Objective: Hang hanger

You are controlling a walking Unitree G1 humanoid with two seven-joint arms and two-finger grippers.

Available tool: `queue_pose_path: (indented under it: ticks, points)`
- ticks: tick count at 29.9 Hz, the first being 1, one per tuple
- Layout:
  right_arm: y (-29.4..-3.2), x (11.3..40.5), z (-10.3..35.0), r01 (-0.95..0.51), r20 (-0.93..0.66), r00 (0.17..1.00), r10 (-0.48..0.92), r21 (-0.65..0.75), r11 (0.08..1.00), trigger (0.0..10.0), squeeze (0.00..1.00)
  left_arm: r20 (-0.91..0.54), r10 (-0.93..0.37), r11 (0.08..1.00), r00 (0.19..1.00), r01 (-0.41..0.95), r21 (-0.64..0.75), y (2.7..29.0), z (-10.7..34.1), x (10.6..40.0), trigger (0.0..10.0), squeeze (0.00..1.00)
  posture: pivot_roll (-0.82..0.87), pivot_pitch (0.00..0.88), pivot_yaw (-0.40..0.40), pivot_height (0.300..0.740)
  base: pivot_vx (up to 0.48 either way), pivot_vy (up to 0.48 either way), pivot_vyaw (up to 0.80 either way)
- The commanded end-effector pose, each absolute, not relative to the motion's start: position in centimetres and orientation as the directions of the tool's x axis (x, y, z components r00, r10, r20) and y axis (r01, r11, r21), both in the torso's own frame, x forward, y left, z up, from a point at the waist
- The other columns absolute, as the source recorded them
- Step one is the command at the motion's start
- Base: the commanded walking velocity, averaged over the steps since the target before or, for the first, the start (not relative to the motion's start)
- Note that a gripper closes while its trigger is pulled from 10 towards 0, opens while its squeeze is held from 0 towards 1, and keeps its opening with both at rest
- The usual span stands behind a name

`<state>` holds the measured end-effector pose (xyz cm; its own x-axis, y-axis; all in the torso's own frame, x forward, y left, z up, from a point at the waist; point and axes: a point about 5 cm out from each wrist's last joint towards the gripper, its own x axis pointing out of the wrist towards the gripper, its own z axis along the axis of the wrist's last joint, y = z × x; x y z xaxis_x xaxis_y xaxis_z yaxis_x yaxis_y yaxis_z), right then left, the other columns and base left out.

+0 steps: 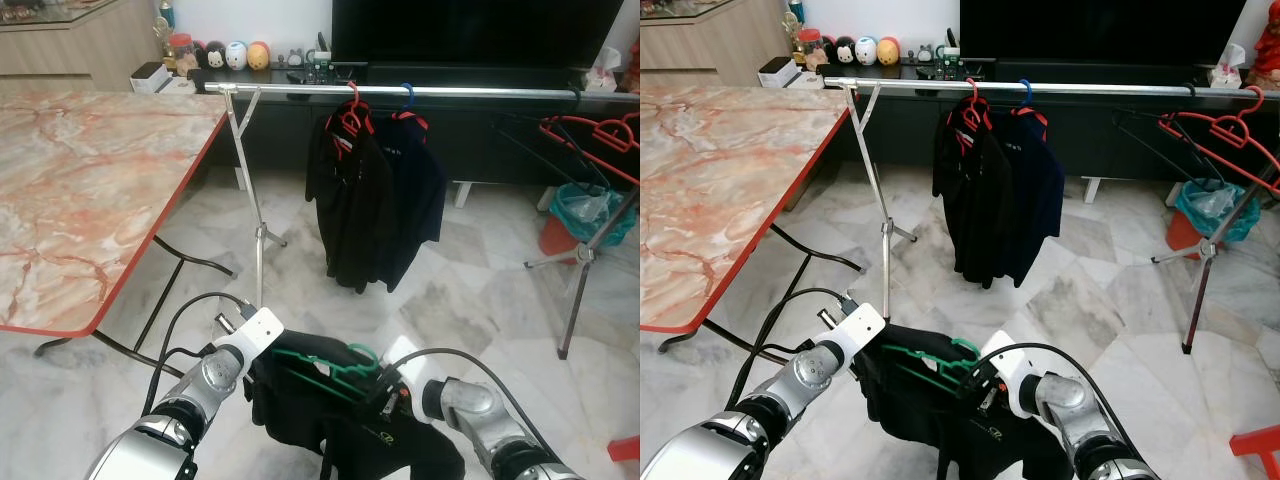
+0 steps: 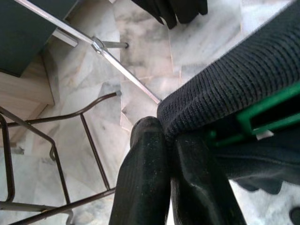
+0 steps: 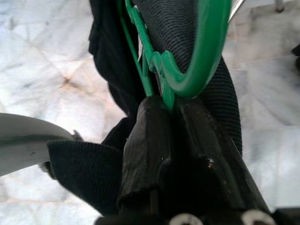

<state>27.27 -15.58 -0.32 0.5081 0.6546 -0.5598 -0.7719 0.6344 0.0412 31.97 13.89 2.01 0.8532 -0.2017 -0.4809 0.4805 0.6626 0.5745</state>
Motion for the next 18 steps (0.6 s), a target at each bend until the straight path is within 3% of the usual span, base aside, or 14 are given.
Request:
queue_pose_path:
  ticks: [1,5,11,18]
  points:
    - [-16.9,27.3,-0.2,-0.751,-0.58,0.537,0.613,0.001,0.66,10.0,0.0,-0.509,-0.156,0.639,0.847,0.479,0.602,15.4,1.9,32.0,10.0,0.0,0.08,0.0,-0.002,0.74,0.0,0.0,0.0]
    - [-17.8,27.9,0.3,-0.72,-0.568,0.592,0.572,-0.053,0.692,10.0,0.0,-0.566,-0.139,0.62,0.813,0.517,0.59,16.0,1.0,31.2,10.0,0.0,0.08,0.0,0.0,0.74,0.0,0.0,0.0]
    - [-17.9,28.0,0.7,-0.723,-0.541,0.601,0.588,-0.054,0.689,10.0,0.0,-0.611,-0.142,0.606,0.779,0.556,0.569,16.2,0.3,30.6,10.0,0.0,0.08,0.0,-0.001,0.74,0.0,0.0,0.0]
    - [-16.7,27.2,0.8,-0.808,-0.486,0.486,0.726,0.066,0.585,10.0,0.0,-0.595,-0.115,0.639,0.795,0.518,0.569,16.4,0.3,30.6,10.0,0.0,0.08,0.0,0.001,0.74,0.0,0.0,0.0]
